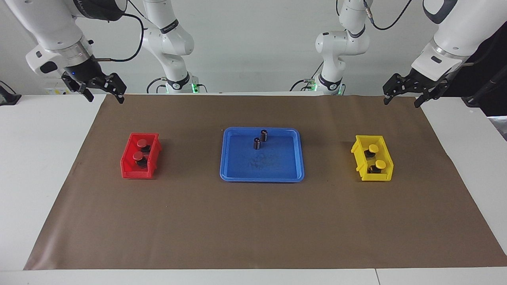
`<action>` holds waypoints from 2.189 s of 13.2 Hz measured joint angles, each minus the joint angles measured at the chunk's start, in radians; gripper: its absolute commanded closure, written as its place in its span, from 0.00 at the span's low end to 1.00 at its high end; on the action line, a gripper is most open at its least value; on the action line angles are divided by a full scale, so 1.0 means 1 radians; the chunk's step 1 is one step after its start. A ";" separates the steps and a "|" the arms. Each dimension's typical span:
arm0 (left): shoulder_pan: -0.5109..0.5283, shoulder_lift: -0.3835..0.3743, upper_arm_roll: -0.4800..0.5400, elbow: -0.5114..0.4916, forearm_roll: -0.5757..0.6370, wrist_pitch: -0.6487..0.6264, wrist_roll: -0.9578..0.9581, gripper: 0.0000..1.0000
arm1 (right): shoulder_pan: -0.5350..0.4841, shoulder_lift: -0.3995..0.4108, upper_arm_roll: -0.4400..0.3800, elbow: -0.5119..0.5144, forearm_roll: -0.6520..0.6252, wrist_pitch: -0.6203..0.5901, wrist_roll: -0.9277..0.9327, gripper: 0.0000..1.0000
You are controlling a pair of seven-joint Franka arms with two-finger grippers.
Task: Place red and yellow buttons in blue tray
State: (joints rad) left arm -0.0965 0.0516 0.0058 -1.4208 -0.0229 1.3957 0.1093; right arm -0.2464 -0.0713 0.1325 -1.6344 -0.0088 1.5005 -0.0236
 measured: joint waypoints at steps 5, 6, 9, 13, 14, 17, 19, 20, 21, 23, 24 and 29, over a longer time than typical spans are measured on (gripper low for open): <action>0.005 -0.001 0.009 -0.001 0.000 0.000 0.000 0.00 | 0.000 0.000 0.000 0.000 0.000 0.000 0.000 0.00; 0.005 -0.001 0.009 -0.001 0.000 0.000 0.000 0.00 | 0.000 0.000 0.000 0.000 0.000 0.000 0.000 0.00; 0.005 -0.001 0.009 -0.001 0.000 0.000 0.000 0.00 | 0.001 0.000 0.000 -0.008 0.000 0.026 -0.011 0.00; 0.005 -0.001 0.009 -0.001 0.000 0.000 0.000 0.00 | -0.002 -0.002 -0.003 -0.112 0.001 0.186 -0.074 0.22; 0.005 -0.001 0.009 -0.001 0.000 0.000 0.000 0.00 | -0.002 -0.002 -0.003 -0.153 0.001 0.226 -0.078 0.25; 0.005 -0.001 0.009 -0.001 0.000 0.000 0.000 0.00 | -0.001 0.006 -0.002 -0.264 0.001 0.347 -0.080 0.28; 0.005 -0.001 0.009 -0.001 0.000 0.000 0.000 0.00 | -0.001 0.035 -0.002 -0.342 0.002 0.461 -0.083 0.31; 0.005 -0.001 0.009 -0.001 0.000 0.000 0.000 0.00 | -0.001 0.058 -0.002 -0.371 0.002 0.515 -0.092 0.33; 0.005 -0.001 0.009 -0.001 0.000 0.000 0.000 0.00 | -0.002 0.077 -0.003 -0.399 0.002 0.572 -0.111 0.34; 0.005 -0.001 0.009 -0.001 0.000 0.000 0.000 0.00 | -0.002 0.095 -0.004 -0.443 0.002 0.639 -0.125 0.35; 0.005 -0.001 0.009 -0.001 0.000 0.000 0.000 0.00 | -0.002 0.096 -0.004 -0.460 0.002 0.665 -0.125 0.35; 0.005 -0.001 0.009 -0.001 0.000 0.000 0.000 0.00 | -0.006 0.110 -0.004 -0.523 0.002 0.752 -0.125 0.41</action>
State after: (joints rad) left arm -0.0910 0.0507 0.0153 -1.4216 -0.0229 1.3957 0.1092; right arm -0.2525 0.0389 0.1286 -2.1570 -0.0073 2.2523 -0.1487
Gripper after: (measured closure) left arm 0.000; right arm 0.370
